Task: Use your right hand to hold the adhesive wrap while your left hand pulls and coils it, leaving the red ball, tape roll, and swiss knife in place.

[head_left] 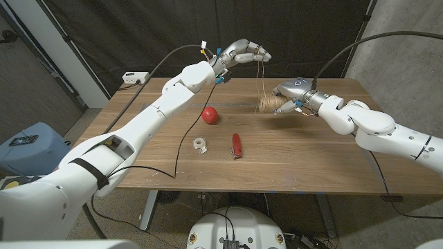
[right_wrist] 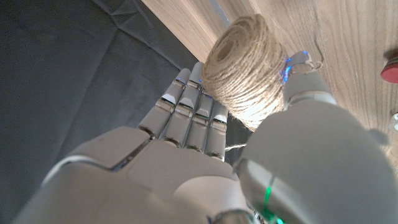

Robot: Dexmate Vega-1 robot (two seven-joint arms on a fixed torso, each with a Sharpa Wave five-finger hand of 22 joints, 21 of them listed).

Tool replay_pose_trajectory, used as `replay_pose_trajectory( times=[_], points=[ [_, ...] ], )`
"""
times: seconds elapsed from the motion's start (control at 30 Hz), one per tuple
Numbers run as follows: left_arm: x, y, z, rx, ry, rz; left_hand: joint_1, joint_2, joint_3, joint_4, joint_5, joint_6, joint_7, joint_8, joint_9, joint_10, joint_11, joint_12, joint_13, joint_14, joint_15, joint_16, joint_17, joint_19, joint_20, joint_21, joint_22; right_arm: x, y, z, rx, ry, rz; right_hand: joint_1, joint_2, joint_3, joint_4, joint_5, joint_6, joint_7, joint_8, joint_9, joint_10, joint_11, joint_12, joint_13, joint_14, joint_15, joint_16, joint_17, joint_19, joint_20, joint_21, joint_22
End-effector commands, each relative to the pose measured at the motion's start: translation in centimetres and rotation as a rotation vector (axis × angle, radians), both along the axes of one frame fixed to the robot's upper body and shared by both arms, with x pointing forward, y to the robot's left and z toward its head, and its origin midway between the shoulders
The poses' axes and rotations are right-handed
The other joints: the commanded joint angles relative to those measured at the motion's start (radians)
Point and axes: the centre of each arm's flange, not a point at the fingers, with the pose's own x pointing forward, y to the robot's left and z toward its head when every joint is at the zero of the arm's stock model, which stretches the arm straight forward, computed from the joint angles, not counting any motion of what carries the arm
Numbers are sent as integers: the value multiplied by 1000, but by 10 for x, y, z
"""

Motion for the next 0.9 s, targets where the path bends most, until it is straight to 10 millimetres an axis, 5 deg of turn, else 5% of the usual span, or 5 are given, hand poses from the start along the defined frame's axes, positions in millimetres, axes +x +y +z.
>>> replay_pose_trajectory(
  times=[0.03,0.9],
  points=[
    [6,3,-2,1,8,19,6,4,-1,1,4,2,-7,2,6,0,-6,-4,4,2,0,-3,1,-5,-1,4,1,-10,-7,0,3,-13,-7,125,133,-4,3,5,123,-119,8,3,126,-120,4,5,8,-149,-3,1,10,-38,0,6],
    [25,8,0,-5,22,31,7,4,-3,1,5,1,-7,0,7,3,-7,-9,7,2,-2,-5,4,-7,-3,7,1,-32,9,6,14,-52,81,127,135,-6,4,5,126,-118,8,4,130,-123,2,6,12,-149,-7,4,11,-38,0,6]
  ],
)
